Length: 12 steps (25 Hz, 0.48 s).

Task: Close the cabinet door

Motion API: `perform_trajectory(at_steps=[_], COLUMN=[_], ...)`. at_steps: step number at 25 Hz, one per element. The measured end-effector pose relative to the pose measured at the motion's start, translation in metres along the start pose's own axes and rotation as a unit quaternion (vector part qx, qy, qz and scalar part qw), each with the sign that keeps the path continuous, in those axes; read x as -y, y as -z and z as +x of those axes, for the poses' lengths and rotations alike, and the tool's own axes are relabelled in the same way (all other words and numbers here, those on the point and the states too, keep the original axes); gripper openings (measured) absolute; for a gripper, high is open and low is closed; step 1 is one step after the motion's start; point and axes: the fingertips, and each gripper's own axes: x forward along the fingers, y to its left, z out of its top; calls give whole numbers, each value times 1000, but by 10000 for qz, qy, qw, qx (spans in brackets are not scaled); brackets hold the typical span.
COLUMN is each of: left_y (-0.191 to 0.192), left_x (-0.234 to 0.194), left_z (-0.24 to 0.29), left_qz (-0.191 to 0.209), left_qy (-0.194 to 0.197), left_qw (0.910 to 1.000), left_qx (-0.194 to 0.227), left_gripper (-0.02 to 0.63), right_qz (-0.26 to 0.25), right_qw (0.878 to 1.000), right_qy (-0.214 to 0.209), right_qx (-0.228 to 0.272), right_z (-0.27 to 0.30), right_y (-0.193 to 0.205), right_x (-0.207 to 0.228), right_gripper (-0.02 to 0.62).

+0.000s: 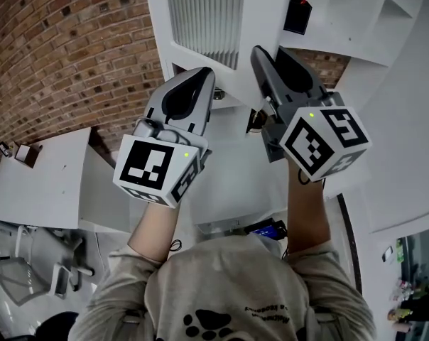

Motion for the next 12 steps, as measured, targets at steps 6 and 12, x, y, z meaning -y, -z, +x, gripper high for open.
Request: perform_trajectory(at_steps=[6,12], left_y=[14,24], left_x=[2,3], left_z=[30,58], left_qz=[56,94], left_qy=[-184,-387], left_qw=[9998,9992], left_qx=[-62,-72], left_gripper=[8,8], right_qz=[177,325], right_qw=[9991,9967], right_qy=[-383,-742], right_qx=[-15,-71], right_z=[12,29], right_y=[6,12], right_x=[43,76], right_gripper=[107,117])
